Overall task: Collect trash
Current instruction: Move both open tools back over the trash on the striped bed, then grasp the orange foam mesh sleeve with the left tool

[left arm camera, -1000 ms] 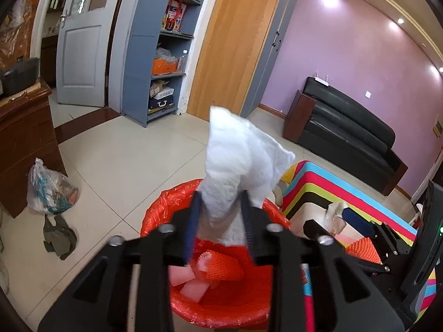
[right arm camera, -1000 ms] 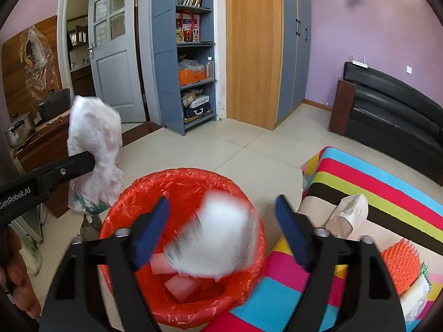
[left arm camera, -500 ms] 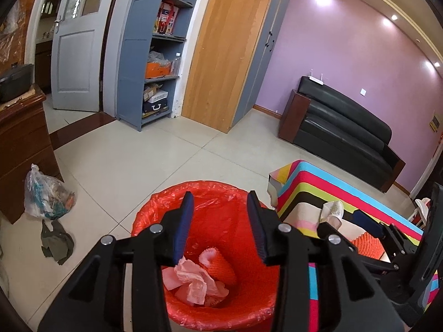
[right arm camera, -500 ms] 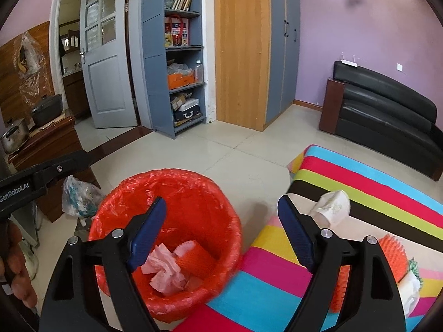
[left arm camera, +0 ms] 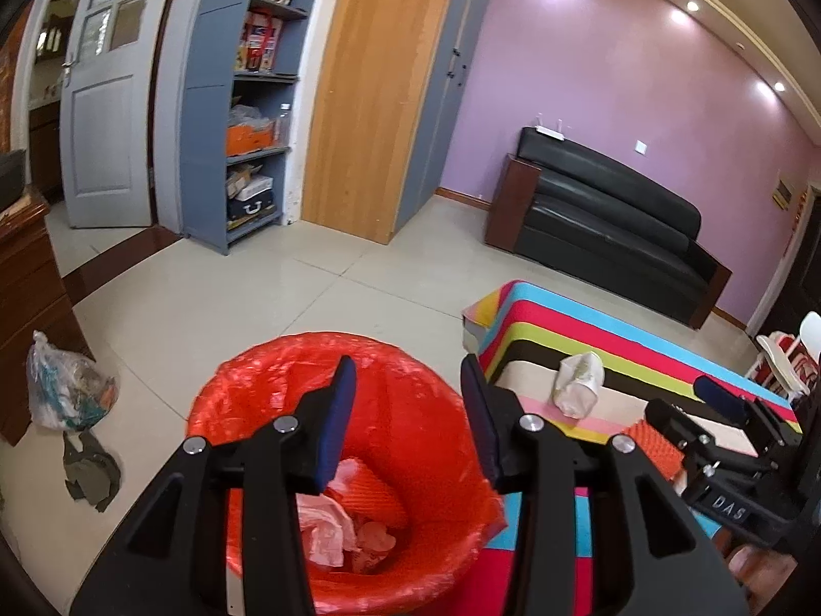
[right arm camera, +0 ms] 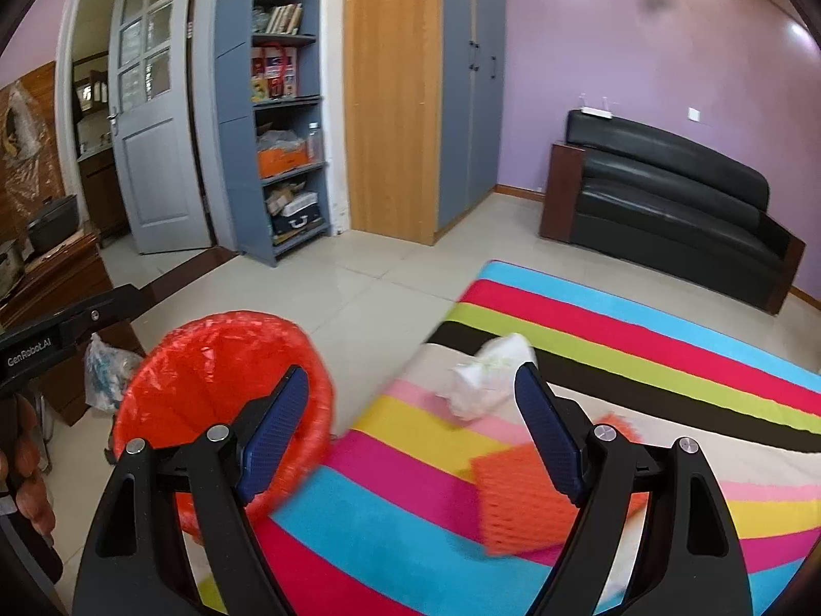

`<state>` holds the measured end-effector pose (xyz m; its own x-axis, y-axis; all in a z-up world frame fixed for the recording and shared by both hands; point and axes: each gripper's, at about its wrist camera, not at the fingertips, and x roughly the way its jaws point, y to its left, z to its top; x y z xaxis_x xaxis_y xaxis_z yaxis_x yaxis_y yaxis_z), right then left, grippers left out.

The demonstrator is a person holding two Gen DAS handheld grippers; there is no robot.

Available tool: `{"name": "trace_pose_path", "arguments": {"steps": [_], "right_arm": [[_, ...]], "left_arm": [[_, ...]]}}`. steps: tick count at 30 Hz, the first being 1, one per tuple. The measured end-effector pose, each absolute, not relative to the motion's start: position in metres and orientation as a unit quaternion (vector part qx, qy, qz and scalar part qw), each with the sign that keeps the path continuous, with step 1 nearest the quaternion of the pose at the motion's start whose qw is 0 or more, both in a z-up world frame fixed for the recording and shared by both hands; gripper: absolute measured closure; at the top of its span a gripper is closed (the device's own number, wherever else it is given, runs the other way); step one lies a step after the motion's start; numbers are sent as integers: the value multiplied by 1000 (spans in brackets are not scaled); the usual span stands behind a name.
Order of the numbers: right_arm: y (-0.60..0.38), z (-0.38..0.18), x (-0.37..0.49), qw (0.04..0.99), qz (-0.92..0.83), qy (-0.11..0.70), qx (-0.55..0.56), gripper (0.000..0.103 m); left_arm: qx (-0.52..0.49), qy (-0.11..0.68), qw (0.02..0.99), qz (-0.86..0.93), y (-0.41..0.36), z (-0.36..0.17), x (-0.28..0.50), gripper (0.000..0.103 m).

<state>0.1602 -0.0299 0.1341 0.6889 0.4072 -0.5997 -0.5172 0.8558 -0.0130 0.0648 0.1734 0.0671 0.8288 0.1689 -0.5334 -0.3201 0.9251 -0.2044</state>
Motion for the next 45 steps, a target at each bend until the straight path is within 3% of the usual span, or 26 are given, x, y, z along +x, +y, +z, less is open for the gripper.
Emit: {"name": "trace_pose_path", "arguments": {"steps": [29, 45], "right_arm": [[-191, 103, 182, 929, 139, 337, -59, 25], [-212, 79, 173, 921, 131, 361, -65, 25]], "left_arm": [[-66, 301, 951, 9, 53, 27, 112, 58], [4, 324, 943, -82, -21, -8, 155, 43]]}}
